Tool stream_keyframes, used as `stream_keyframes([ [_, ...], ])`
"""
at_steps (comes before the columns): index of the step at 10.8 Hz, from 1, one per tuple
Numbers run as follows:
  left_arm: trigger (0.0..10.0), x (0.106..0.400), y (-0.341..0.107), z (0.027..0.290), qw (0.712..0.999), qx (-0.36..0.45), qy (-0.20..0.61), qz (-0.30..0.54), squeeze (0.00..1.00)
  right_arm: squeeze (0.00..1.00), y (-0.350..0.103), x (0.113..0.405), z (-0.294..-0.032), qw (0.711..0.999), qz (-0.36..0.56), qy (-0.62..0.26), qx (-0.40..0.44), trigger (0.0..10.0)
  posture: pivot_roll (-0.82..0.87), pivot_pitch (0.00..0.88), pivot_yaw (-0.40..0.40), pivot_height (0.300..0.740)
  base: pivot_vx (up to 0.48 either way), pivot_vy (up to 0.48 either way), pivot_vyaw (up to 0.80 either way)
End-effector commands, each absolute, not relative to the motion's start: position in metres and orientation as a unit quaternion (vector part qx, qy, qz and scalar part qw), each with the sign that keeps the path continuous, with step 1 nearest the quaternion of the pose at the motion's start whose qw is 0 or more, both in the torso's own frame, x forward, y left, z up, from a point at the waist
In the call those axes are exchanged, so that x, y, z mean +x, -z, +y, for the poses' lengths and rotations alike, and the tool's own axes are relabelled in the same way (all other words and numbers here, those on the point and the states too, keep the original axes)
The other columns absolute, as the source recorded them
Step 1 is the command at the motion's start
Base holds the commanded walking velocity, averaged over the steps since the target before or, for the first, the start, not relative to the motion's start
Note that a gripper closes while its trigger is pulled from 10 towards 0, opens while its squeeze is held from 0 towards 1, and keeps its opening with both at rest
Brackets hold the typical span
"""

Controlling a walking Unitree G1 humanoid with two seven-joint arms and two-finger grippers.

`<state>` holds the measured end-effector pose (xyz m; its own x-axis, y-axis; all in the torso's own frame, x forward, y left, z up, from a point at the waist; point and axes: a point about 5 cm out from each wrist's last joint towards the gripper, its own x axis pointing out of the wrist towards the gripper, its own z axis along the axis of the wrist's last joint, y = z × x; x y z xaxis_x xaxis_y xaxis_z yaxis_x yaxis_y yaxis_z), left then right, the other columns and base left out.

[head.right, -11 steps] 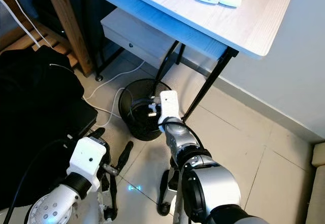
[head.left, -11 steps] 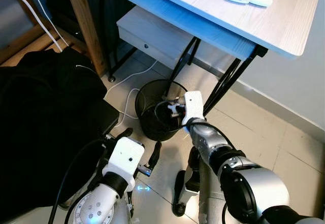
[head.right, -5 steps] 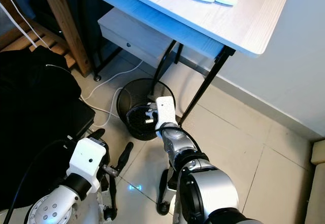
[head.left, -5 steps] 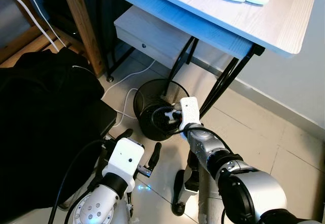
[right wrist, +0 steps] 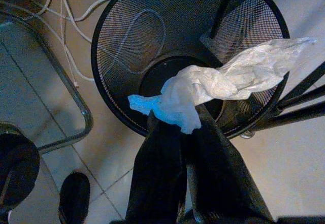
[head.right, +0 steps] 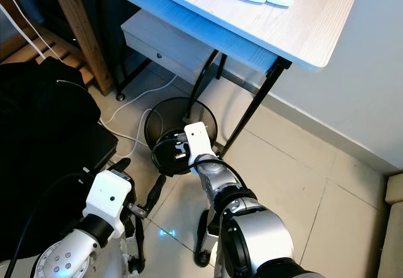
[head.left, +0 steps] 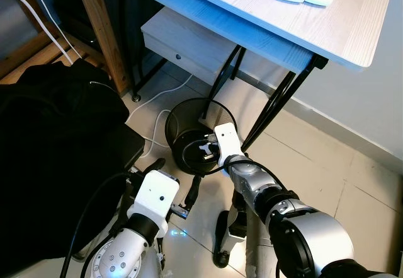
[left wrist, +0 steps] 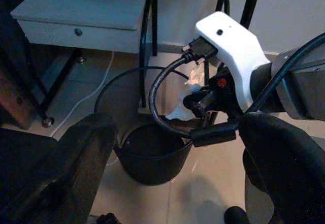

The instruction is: Clean up the room

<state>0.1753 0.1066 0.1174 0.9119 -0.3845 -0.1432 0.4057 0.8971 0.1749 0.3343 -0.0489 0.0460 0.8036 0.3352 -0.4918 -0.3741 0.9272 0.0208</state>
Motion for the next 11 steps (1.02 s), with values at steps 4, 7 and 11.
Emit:
stream_keyframes([
  [4, 10.0, 0.1701, -0.1140, 0.1034, 0.971, 0.095, 0.211, 0.062, 0.00, 1.00, -0.0370, 0.3265, -0.0456, 0.942, 0.279, -0.188, 0.005, 10.0, 0.31, 0.296, -0.098, 0.578, 0.000, 0.000, 0.00],
  [7, 10.0, 0.1727, -0.1134, 0.1015, 0.971, 0.095, 0.210, 0.062, 0.00, 1.00, -0.0361, 0.3251, -0.0437, 0.940, 0.284, -0.185, 0.042, 10.0, 0.31, 0.300, -0.101, 0.578, 0.000, 0.000, 0.00],
  [11, 10.0, 0.1733, -0.1120, 0.1013, 0.971, 0.094, 0.212, 0.062, 0.00, 1.00, -0.0350, 0.3240, -0.0437, 0.941, 0.273, -0.201, -0.016, 10.0, 0.30, 0.298, -0.103, 0.578, 0.000, 0.000, 0.00],
])
